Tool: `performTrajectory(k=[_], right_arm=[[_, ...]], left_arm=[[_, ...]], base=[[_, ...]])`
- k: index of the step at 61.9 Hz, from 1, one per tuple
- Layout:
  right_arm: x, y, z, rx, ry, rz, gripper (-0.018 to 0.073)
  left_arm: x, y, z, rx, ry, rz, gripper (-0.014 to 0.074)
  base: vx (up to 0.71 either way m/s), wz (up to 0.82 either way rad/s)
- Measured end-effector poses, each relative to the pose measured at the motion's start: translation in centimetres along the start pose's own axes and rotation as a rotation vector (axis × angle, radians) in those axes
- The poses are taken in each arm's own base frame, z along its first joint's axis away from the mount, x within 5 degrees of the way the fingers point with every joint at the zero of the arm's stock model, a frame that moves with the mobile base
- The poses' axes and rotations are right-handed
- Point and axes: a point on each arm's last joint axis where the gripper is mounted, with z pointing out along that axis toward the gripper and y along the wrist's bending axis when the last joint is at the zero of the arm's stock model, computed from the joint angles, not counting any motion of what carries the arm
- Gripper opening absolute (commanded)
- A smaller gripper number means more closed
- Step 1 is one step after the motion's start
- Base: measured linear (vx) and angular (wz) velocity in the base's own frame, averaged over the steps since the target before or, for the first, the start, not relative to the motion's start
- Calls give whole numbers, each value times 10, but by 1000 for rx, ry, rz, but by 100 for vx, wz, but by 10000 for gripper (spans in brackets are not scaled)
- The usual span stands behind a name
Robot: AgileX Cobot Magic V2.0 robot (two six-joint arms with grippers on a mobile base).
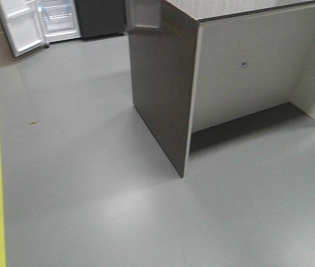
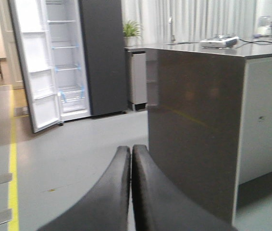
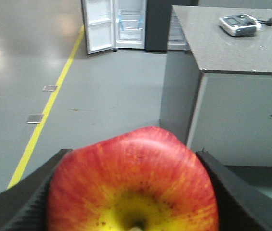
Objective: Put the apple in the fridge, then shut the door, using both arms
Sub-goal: 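Drive the base away from the counter holding the apple in the right gripper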
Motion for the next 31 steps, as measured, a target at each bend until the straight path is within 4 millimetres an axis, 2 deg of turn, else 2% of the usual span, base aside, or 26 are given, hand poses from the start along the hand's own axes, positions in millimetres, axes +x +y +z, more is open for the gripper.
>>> performTrajectory(k=[31], right_arm=[[0,0,0,0,0,0,-7]], left_arm=[[0,0,0,0,0,0,-6]], base=[[6,37]])
